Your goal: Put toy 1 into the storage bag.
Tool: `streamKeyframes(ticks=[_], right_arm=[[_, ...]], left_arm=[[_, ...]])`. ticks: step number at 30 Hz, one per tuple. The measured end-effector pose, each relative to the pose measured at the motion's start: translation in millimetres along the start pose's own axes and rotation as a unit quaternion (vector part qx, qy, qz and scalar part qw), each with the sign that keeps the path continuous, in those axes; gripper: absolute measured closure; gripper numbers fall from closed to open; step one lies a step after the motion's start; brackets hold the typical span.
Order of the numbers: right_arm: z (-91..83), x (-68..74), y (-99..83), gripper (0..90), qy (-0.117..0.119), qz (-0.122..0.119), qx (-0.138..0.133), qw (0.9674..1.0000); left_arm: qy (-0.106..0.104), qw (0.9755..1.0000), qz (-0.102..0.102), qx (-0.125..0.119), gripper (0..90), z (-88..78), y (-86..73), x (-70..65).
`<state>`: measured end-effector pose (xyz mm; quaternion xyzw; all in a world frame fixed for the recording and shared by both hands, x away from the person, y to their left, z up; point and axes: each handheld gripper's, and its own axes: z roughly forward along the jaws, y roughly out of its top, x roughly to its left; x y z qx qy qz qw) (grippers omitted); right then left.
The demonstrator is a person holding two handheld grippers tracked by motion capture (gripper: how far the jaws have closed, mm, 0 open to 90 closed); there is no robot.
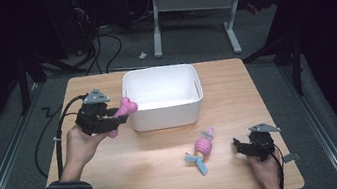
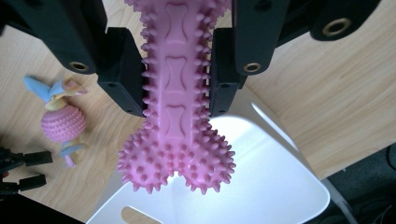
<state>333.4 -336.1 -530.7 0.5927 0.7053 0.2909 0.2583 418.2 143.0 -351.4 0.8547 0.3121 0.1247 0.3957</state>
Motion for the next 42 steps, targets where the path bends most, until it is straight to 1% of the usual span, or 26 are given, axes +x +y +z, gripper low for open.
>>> streamKeyframes(ticks=[2,3,6,10,11,14,16,18,21,25,27,30,31,33,42], right_arm=[[0.1,-0.2,0.0,21.7,0.0,-0.001,0.0,1.0],[0.0,0.0,0.0,21.7,0.0,0.0,0.0,1.0],[0.0,0.0,0.0,21.7,0.001,0.0,0.0,1.0],[0.1,0.1,0.1,21.7,0.001,0.0,0.0,1.0],[0.0,0.1,0.1,21.7,0.001,0.0,0.0,1.0],[0.0,0.2,0.0,21.7,0.001,0.0,0.0,1.0],[0.0,0.2,0.1,21.7,0.001,0.0,0.0,1.0],[0.1,0.2,0.1,21.7,0.001,0.0,0.0,1.0],[0.0,0.2,0.1,21.7,0.002,0.0,0.0,1.0],[0.1,0.2,0.1,21.7,0.002,0.0,0.0,1.0],[0.0,0.2,0.1,21.7,0.002,0.0,0.0,1.0],[0.1,0.2,0.1,21.7,0.002,-0.001,0.0,1.0],[0.1,0.2,0.1,21.7,0.002,-0.001,0.0,1.0],[0.1,0.2,0.1,21.7,0.003,-0.001,0.0,1.0],[0.0,0.1,0.1,21.8,0.005,-0.002,0.0,1.0]], left_arm=[[-0.003,1.0,-0.004,-0.002,59.5,2.7,7.0,1.7],[-0.003,1.0,-0.003,-0.002,59.5,4.7,12.0,2.1],[-0.007,1.0,0.002,0.0,59.5,8.6,19.5,2.7],[-0.006,0.9999,0.012,0.008,59.5,15.6,31.1,3.2],[-0.005,0.9999,0.012,0.005,59.5,16.8,33.4,2.9],[-0.01,0.9998,0.014,0.003,59.5,20.4,38.7,4.1],[-0.008,0.9999,0.01,0.001,59.5,25.8,41.6,4.8],[-0.011,0.9999,0.009,0.004,59.5,30.5,43.2,5.8],[-0.01,0.9997,0.013,0.016,59.5,39.9,48.1,7.5],[-0.011,0.9999,0.01,0.006,59.5,45.9,54.1,7.5],[-0.01,0.9999,0.009,0.003,59.5,48.7,56.4,7.9],[-0.003,0.9999,0.011,0.007,59.4,52.9,59.7,8.9],[-0.003,0.9999,0.012,0.008,59.4,53.9,61.3,9.2],[0.004,0.9998,0.017,0.006,59.3,56.4,65.3,9.5],[0.009,0.9998,0.009,0.018,59.2,77.6,79.1,13.2]])
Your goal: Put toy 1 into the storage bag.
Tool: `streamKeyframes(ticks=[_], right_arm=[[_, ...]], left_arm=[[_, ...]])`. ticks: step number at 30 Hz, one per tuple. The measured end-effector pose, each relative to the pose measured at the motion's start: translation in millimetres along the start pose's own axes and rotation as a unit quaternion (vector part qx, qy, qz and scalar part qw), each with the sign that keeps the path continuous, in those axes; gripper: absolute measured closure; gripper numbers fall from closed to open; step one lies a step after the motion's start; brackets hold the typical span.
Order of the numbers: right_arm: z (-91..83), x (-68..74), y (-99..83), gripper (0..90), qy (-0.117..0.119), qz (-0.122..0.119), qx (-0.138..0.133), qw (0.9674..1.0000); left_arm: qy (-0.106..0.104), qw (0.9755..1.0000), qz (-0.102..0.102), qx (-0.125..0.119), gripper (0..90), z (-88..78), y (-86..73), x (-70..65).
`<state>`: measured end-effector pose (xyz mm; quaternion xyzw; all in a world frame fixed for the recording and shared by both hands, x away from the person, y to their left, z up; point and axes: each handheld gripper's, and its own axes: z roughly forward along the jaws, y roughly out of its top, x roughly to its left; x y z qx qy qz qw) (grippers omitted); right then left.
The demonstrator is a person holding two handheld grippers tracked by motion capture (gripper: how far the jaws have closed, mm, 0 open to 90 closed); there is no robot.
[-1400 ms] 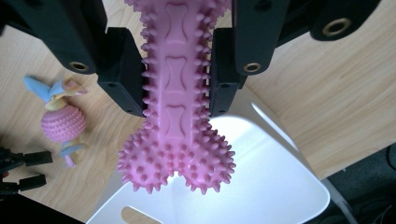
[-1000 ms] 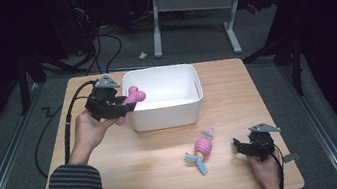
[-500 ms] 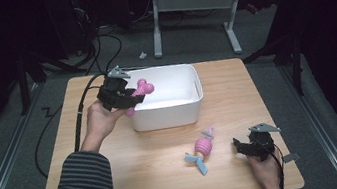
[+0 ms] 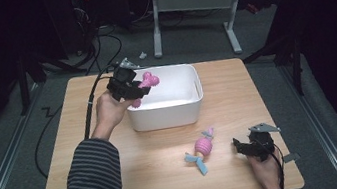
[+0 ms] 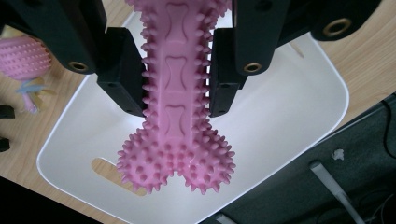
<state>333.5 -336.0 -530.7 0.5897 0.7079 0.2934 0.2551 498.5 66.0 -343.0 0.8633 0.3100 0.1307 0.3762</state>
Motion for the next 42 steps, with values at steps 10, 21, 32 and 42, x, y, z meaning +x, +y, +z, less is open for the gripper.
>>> streamKeyframes(ticks=[10,21,32,42], right_arm=[[0.0,-0.1,0.0,22.0,0.002,-0.001,0.0,1.0],[0.0,0.1,0.0,22.0,0.001,-0.001,0.0,1.0],[0.0,0.1,0.0,21.9,0.001,-0.001,0.0,1.0],[0.0,0.1,0.0,22.0,0.001,-0.001,0.0,1.0]], left_arm=[[0.008,0.9999,0.0,0.008,58.8,20.4,2.3,-2.3],[0.005,0.9998,-0.005,0.019,58.4,37.9,-4.7,-3.7],[0.003,0.9993,-0.014,0.034,58.0,45.9,-6.5,-1.1],[-0.001,0.9988,-0.017,0.046,57.7,49.5,-7.4,0.0]])
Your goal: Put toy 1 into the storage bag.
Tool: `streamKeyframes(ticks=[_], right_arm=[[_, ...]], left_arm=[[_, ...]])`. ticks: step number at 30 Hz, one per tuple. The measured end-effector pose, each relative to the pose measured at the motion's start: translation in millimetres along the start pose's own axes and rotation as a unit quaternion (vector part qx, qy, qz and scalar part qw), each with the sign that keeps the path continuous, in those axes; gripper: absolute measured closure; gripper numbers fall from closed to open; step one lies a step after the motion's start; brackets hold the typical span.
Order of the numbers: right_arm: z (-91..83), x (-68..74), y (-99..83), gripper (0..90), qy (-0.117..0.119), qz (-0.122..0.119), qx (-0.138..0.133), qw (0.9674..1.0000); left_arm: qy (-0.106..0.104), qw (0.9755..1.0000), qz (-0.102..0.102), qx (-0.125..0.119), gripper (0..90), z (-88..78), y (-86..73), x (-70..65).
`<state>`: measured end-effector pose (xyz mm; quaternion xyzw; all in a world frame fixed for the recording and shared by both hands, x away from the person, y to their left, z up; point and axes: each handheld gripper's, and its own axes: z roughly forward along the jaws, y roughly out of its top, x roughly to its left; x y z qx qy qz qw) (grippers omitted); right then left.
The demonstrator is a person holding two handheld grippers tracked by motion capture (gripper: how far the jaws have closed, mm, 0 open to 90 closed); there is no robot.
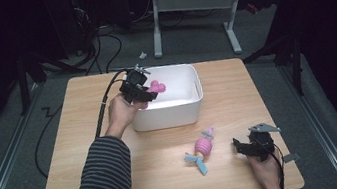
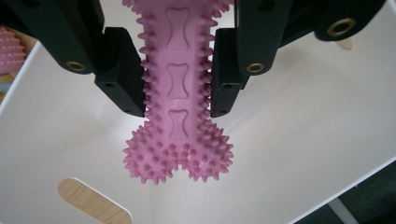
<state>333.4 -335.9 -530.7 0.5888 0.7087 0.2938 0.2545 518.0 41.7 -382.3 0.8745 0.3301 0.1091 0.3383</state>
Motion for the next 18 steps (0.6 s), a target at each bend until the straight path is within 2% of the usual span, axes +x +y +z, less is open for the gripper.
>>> streamKeyframes(ticks=[10,12,18], right_arm=[[0.0,0.0,0.0,22.0,0.0,0.0,0.0,1.0],[0.0,-0.1,0.0,22.0,0.0,0.0,0.0,1.0],[0.1,0.2,0.2,22.0,0.0,-0.001,0.0,1.0]], left_arm=[[0.005,1.0,0.002,-0.006,55.9,-2.7,-3.5,-2.1],[0.001,0.9999,0.001,-0.015,56.2,-6.6,-5.4,-2.0],[0.01,0.999,0.008,-0.043,56.5,-25.8,-8.2,-3.8]])
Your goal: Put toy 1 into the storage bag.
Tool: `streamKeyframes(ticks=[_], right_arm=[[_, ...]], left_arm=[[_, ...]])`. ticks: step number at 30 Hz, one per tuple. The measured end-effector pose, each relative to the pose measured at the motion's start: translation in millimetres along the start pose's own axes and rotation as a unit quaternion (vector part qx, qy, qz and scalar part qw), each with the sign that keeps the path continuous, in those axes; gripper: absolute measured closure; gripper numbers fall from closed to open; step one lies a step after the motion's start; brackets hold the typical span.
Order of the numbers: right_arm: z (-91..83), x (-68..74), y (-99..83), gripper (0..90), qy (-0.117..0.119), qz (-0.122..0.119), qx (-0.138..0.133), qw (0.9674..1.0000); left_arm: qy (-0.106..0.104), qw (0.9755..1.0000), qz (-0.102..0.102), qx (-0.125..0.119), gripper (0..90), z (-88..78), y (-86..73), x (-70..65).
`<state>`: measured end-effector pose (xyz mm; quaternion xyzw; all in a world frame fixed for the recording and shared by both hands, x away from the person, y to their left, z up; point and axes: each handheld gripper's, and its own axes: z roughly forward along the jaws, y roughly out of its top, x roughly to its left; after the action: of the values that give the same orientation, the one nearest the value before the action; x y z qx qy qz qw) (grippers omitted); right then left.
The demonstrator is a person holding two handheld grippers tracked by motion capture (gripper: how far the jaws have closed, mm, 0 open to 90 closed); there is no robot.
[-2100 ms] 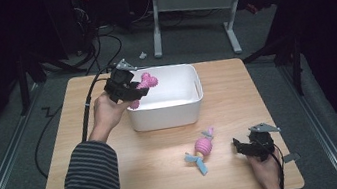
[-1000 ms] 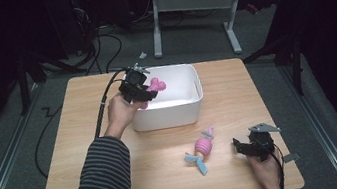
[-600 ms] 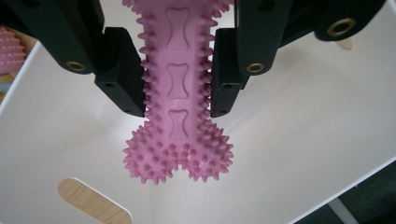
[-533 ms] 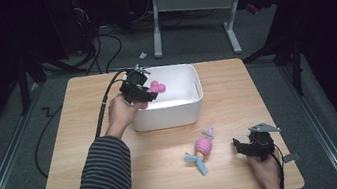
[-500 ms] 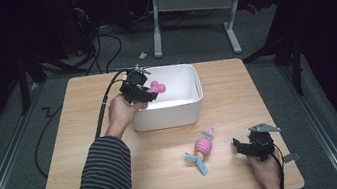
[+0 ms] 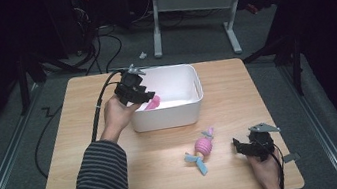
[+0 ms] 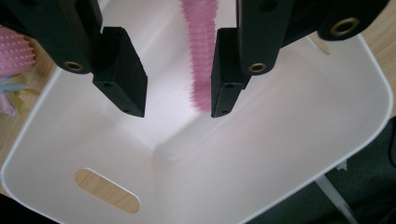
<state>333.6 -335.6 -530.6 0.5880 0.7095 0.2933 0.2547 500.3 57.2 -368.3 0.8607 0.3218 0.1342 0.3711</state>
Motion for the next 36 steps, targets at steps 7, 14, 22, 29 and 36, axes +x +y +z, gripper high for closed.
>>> streamKeyframes(ticks=[7,14,22,29,36], right_arm=[[0.0,0.1,0.1,22.0,0.0,0.0,0.001,1.0],[-0.1,0.2,0.0,22.0,-0.001,0.0,0.001,1.0],[-0.1,0.2,0.1,22.0,-0.001,-0.001,0.001,1.0],[-0.2,0.3,0.1,22.0,0.0,-0.001,0.001,1.0],[-0.3,0.4,0.0,22.1,0.0,-0.001,0.002,1.0]], left_arm=[[0.013,0.9992,-0.003,-0.039,55.2,-30.4,-4.4,1.4],[0.028,0.9979,-0.01,-0.057,53.5,-50.4,-18.7,3.4],[0.027,0.9968,-0.024,-0.072,53.3,-64.0,-37.9,5.3],[0.033,0.995,-0.04,-0.085,51.7,-77.1,-54.3,6.8],[0.044,0.9935,-0.048,-0.094,48.4,-87.0,-67.9,5.7]])
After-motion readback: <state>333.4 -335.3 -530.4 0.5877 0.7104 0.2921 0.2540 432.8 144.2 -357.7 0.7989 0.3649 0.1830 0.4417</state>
